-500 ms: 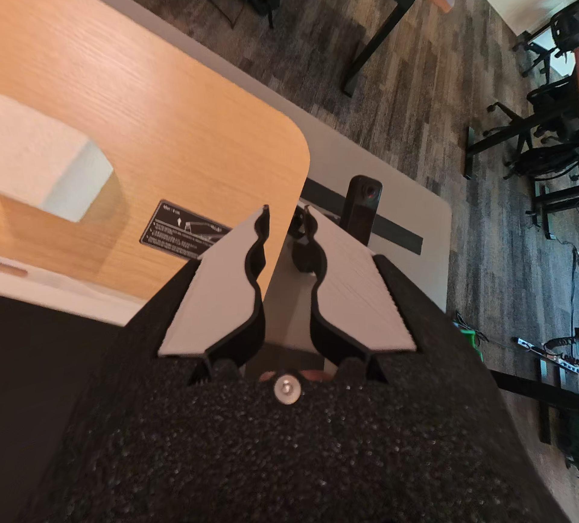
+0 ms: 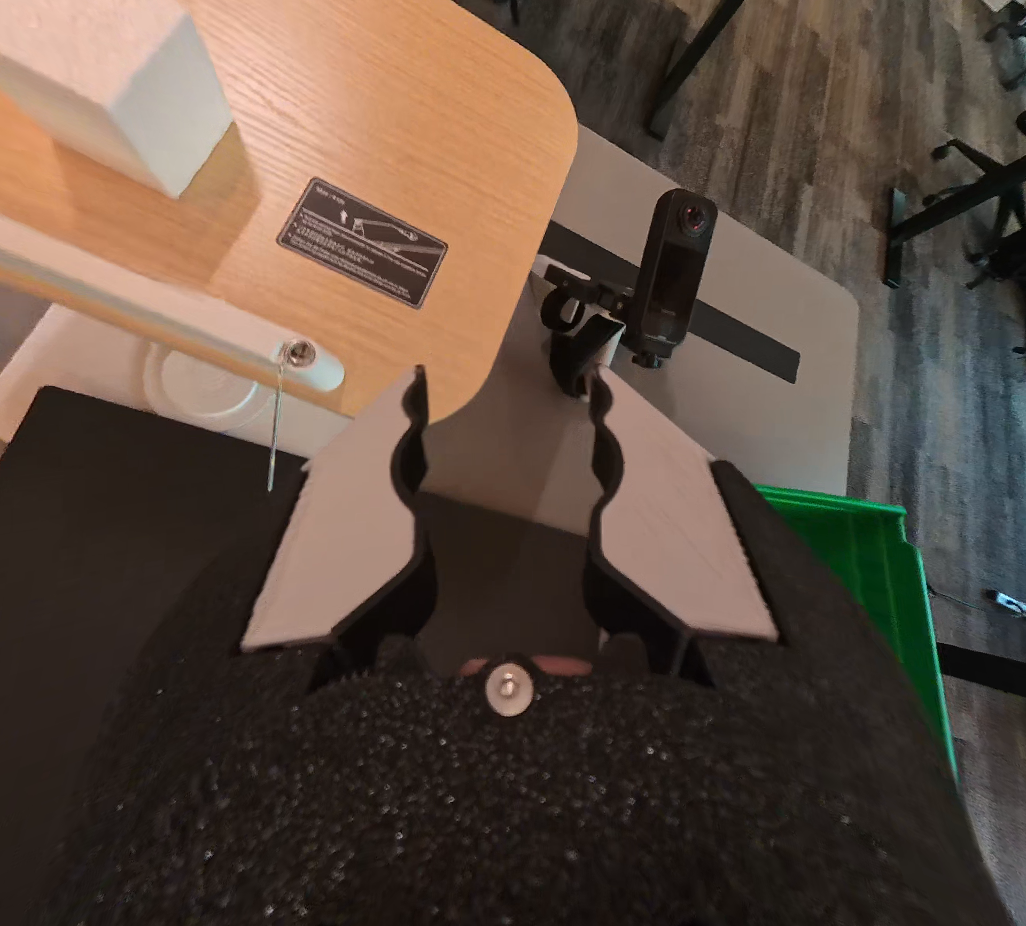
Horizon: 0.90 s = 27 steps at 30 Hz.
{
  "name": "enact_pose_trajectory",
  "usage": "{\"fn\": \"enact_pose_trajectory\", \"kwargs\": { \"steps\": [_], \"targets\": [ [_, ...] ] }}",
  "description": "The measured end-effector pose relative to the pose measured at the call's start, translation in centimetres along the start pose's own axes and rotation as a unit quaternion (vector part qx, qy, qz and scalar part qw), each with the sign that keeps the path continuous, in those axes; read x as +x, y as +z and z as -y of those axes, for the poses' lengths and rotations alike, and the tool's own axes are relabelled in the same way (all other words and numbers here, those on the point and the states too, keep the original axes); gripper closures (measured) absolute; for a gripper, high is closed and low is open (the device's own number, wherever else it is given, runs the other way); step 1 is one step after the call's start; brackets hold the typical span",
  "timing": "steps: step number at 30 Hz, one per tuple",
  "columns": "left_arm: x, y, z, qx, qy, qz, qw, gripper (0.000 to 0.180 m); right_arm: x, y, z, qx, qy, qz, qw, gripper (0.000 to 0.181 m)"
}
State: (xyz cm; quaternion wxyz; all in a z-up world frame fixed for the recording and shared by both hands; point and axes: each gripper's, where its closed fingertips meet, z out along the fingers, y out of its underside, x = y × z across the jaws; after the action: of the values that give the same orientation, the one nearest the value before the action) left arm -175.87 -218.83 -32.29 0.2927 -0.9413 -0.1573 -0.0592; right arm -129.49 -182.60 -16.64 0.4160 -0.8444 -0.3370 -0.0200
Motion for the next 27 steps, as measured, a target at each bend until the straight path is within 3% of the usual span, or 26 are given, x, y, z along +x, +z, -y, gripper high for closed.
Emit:
{"fn": "enact_pose_trajectory", "kwargs": {
  "steps": [7, 12, 18, 27],
  "targets": [
    [5.0, -0.9, 2.1, 0.004, 0.041, -0.059, 0.997, 0.123, 1.1, -2.7, -0.7, 0.017, 0.006, 0.017, 1.0, 0.112],
    [12.5, -3.7, 3.5, 0.024, 0.092, -0.187, 0.978, 0.115, -1.2, -3.4, -2.3, 0.027, -0.006, 0.101, 0.995, 0.109],
    [16.7, -5.7, 3.5, 0.009, 0.126, -0.148, 0.981, 0.115, -4.2, -3.1, -6.2, 0.048, -0.05, 0.221, 0.973, 0.107],
    [23.1, -4.2, 7.7, -0.004, 0.222, -0.113, 0.968, 0.109, -5.9, -4.0, -10.2, 0.069, -0.016, 0.317, 0.946, 0.106]
  ]
}}
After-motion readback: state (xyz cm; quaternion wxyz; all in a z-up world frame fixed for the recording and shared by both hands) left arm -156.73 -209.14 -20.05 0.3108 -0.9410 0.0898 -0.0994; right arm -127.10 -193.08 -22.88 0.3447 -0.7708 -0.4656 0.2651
